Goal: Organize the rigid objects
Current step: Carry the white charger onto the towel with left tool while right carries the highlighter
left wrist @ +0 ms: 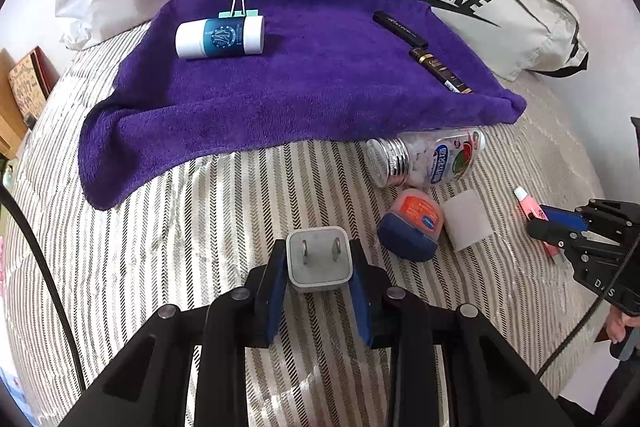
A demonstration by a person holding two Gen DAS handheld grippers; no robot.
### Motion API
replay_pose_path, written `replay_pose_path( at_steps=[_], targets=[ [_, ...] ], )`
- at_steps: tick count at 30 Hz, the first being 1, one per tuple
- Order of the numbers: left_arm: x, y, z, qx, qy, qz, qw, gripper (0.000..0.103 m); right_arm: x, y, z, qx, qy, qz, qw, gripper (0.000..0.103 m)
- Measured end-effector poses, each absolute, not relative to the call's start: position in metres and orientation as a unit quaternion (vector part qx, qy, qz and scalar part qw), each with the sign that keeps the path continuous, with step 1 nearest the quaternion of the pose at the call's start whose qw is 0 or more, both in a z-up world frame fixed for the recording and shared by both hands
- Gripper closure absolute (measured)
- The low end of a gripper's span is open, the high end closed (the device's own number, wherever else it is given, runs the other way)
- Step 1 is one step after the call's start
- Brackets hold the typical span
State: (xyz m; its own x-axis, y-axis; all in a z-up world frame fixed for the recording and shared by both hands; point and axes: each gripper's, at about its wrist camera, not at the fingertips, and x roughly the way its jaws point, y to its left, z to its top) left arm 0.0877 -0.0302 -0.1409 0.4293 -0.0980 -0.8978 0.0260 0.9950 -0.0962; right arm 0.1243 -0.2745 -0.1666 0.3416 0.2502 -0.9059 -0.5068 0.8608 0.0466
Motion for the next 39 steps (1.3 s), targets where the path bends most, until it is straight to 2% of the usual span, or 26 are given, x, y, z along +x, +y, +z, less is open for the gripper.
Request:
replay_pose_path(
  at_steps=[19, 27, 39],
  targets=[
    [0.103, 0.004, -0.097, -0.048, 0.502, -0.038, 0.863, 0.075, 0.15, -0.268, -0.118, -0.069, 0.5, 0.279, 0.817, 0.086],
    [0.138, 0.025, -0.087, -0.047, 0.49, -0.029, 0.87, 0.075, 0.194, -0.242, -0.101, -0.075, 0.491, 0.285, 0.82, 0.086],
    [0.189, 0.047, -0.1, -0.053, 0.5, -0.017, 0.864, 0.075, 0.27, -0.209, -0.111, -0.07, 0.505, 0.276, 0.815, 0.086]
  ],
)
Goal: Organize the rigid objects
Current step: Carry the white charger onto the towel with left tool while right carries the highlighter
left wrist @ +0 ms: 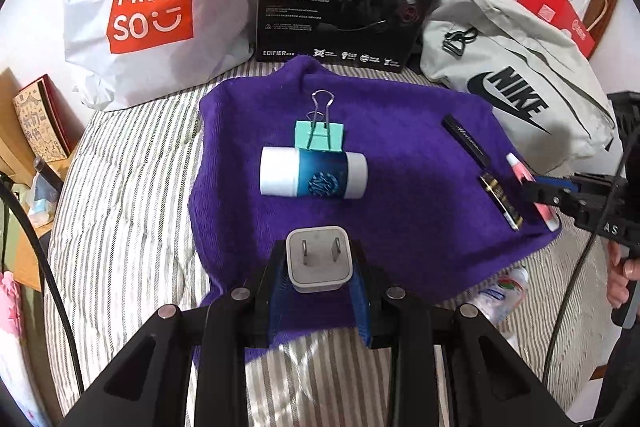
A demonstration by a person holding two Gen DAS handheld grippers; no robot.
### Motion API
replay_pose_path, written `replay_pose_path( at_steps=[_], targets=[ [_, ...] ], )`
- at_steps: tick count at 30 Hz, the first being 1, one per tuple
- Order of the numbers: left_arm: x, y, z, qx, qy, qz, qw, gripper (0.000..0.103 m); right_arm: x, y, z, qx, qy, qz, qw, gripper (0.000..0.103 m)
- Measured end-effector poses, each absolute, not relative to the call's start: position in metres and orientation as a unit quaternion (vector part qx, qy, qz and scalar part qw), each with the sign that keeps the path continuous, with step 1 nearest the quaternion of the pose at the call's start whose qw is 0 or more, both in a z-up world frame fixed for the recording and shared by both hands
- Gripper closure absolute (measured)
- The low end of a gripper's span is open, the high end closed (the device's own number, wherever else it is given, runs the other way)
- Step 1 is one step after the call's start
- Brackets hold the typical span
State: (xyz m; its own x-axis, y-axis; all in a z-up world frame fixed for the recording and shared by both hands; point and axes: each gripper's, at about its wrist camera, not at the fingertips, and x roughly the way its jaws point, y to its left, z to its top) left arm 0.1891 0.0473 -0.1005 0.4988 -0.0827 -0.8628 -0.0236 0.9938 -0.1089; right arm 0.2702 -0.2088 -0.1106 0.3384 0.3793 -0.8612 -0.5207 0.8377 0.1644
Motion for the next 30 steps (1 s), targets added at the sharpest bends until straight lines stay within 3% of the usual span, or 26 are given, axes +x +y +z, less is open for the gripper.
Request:
replay_pose_path(
  at_steps=[13, 30],
  targets=[
    [0.212, 0.053, -0.12, -0.059, 0.518, -0.013, 0.853, 0.075, 0.34, -0.164, -0.142, -0.104, 0.517, 0.266, 0.807, 0.086],
    [0.226, 0.049, -0.135, -0.052, 0.535, -0.019, 0.843, 0.075, 0.364, -0.14, -0.158, -0.144, 0.516, 0.258, 0.804, 0.086]
  ],
)
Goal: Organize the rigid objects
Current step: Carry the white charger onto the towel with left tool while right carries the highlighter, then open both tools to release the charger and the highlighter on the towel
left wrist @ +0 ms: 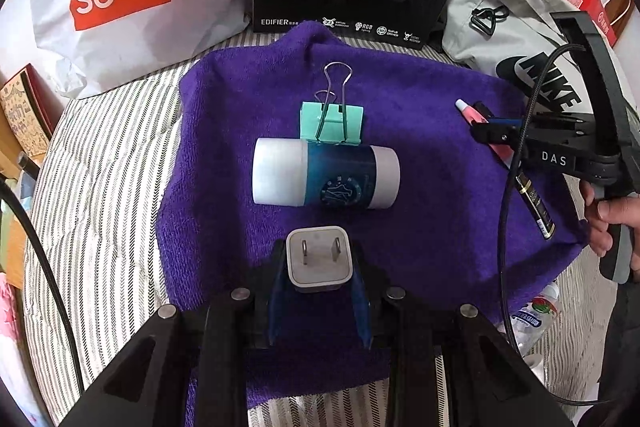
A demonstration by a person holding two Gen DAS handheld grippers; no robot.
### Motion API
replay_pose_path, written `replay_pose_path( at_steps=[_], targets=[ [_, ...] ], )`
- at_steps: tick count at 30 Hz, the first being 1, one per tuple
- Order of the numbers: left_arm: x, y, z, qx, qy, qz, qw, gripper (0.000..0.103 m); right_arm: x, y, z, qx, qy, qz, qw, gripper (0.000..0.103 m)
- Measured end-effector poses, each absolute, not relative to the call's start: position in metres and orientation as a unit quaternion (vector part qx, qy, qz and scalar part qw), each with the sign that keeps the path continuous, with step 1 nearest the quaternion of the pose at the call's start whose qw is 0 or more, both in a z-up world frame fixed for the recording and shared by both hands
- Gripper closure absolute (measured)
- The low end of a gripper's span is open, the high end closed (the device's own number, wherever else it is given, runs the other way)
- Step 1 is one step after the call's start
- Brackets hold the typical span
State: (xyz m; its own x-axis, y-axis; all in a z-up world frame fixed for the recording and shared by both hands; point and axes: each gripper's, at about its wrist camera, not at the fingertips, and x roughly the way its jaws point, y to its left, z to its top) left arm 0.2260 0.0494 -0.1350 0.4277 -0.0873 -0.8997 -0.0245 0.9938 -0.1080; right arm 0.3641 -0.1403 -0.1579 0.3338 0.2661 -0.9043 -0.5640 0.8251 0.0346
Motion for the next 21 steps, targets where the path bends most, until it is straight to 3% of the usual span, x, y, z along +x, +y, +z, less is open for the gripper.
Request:
replay_pose_path(
  at_steps=[17, 21],
  targets=[
    [0.2296, 0.0448, -0.1393, -0.027, 0.533, -0.009, 0.845, 0.074, 0.3634, -0.1389, -0.1596, -0.156, 0.513, 0.263, 0.802, 0.085],
    [0.2281, 0.0441, -0.139, -0.04, 0.536, -0.021, 0.843, 0.059, 0.3605, -0.143, -0.1582, -0.154, 0.517, 0.276, 0.795, 0.076]
  ],
)
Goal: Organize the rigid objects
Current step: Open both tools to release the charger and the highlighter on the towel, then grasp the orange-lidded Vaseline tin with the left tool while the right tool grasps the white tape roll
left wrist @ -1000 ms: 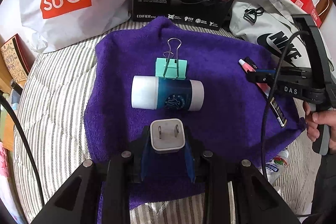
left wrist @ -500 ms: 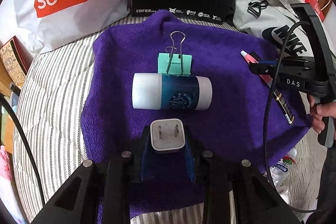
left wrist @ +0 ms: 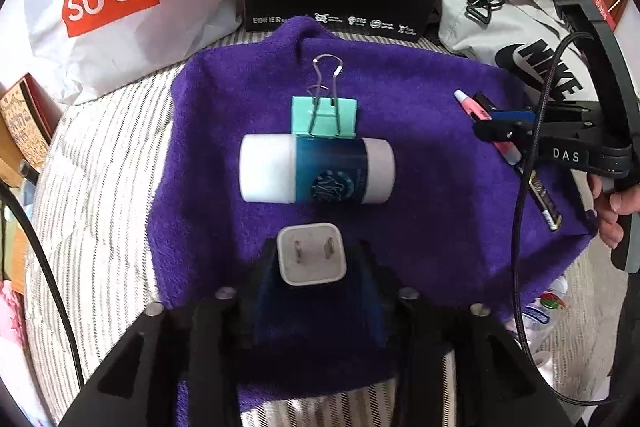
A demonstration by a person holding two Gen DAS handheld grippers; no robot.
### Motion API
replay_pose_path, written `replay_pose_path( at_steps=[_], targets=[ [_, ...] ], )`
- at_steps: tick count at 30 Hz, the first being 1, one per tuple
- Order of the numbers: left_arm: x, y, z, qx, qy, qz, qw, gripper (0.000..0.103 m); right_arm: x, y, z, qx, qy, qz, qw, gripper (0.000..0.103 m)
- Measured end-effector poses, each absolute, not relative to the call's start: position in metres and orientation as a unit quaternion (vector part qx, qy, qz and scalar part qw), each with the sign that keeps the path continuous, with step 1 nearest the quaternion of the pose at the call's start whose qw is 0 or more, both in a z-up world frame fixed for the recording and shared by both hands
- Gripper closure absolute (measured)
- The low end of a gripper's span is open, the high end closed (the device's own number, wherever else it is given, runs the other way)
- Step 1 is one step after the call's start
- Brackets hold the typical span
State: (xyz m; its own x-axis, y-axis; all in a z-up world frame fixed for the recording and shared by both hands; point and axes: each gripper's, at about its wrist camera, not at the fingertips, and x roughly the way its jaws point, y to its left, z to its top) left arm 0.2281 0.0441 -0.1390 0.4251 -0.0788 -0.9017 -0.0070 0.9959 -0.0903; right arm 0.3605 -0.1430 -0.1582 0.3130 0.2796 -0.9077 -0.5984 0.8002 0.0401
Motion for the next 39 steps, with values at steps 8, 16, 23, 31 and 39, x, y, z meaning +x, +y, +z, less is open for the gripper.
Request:
replay_pose_path(
  at_steps=[8, 16, 23, 31, 39],
  targets=[
    [0.216, 0.041, -0.133, -0.061, 0.541, -0.007, 0.839, 0.043, 0.331, -0.16, -0.137, -0.151, 0.509, 0.276, 0.801, 0.07],
    [0.161, 0.019, -0.088, -0.042, 0.5, -0.022, 0.865, 0.043, 0.277, -0.207, -0.089, -0.097, 0.475, 0.276, 0.83, 0.059],
    [0.123, -0.028, -0.098, -0.003, 0.517, -0.068, 0.854, 0.043, 0.225, -0.252, -0.081, -0.078, 0.474, 0.25, 0.841, 0.058],
    [0.1, -0.067, -0.121, 0.02, 0.536, -0.111, 0.836, 0.043, 0.172, -0.301, -0.1, -0.026, 0.498, 0.219, 0.839, 0.058],
    [0.106, -0.084, -0.142, 0.063, 0.545, -0.117, 0.828, 0.043, 0.126, -0.312, -0.118, -0.031, 0.513, 0.221, 0.829, 0.058]
  ],
)
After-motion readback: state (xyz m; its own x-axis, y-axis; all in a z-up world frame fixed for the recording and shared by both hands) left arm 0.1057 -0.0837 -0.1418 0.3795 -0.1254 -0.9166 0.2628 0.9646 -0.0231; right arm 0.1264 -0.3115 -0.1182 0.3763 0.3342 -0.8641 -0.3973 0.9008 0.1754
